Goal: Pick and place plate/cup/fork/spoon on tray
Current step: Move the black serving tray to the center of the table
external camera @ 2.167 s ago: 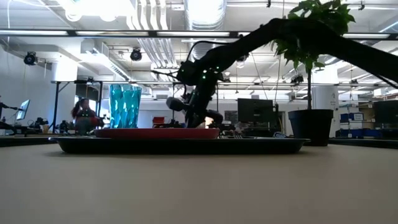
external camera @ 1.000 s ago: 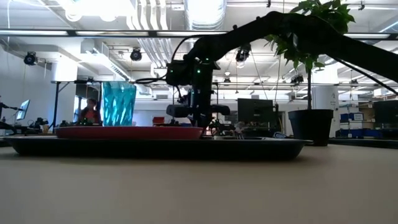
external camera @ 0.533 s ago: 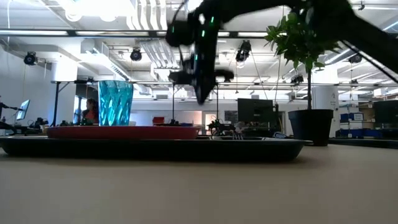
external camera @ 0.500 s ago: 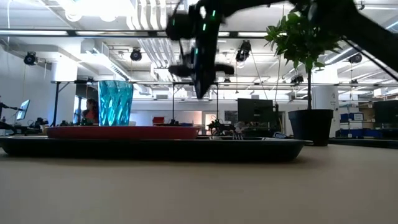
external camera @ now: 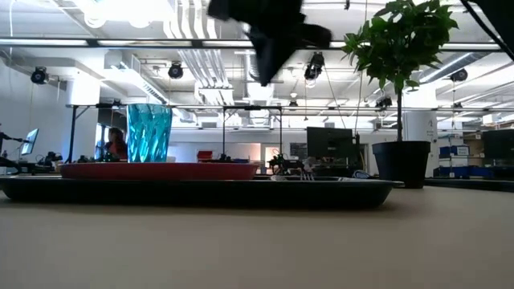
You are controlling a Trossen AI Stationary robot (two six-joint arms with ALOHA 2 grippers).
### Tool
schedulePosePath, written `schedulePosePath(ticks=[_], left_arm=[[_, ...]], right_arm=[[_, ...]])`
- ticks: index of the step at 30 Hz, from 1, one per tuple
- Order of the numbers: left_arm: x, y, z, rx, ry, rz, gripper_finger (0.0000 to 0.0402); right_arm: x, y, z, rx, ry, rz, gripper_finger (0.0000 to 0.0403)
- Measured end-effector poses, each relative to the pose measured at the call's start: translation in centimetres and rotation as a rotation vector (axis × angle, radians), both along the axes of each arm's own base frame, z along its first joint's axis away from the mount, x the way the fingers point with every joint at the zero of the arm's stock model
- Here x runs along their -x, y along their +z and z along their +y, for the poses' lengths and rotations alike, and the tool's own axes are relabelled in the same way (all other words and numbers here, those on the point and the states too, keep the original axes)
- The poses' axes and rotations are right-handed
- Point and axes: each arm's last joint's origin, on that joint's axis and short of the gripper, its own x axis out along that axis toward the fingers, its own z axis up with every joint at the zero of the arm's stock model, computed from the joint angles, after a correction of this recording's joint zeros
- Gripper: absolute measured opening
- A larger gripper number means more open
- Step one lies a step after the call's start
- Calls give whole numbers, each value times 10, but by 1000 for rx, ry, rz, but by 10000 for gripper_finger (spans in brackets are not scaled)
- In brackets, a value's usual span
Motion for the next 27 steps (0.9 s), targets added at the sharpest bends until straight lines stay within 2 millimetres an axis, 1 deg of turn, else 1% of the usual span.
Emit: schedulePosePath(ticks=[4, 7, 9, 12, 17, 19, 23, 27], left_arm=[[0, 0, 0, 0, 0, 0, 131], [0, 0, 0, -1, 0, -1, 131], [0, 0, 0, -1, -1, 0, 131], [0, 0, 0, -2, -1, 0, 131], [0, 0, 0, -2, -1, 0, 131], [0, 0, 0, -2, -1, 0, 131], [0, 0, 0, -2, -1, 0, 131], [0, 0, 0, -3, -1, 0, 131]], right_arm=[[11, -43, 28, -79, -106, 139, 8], [21, -68, 47, -133, -174, 197, 8], [25, -83, 56, -170, -201, 202, 8], [26, -100, 62, -198, -232, 168, 8], [21, -116, 65, -276, -231, 98, 8], [18, -119, 66, -296, -217, 69, 8], [17, -119, 70, -314, -209, 46, 8], [18, -116, 80, -340, -207, 46, 8]])
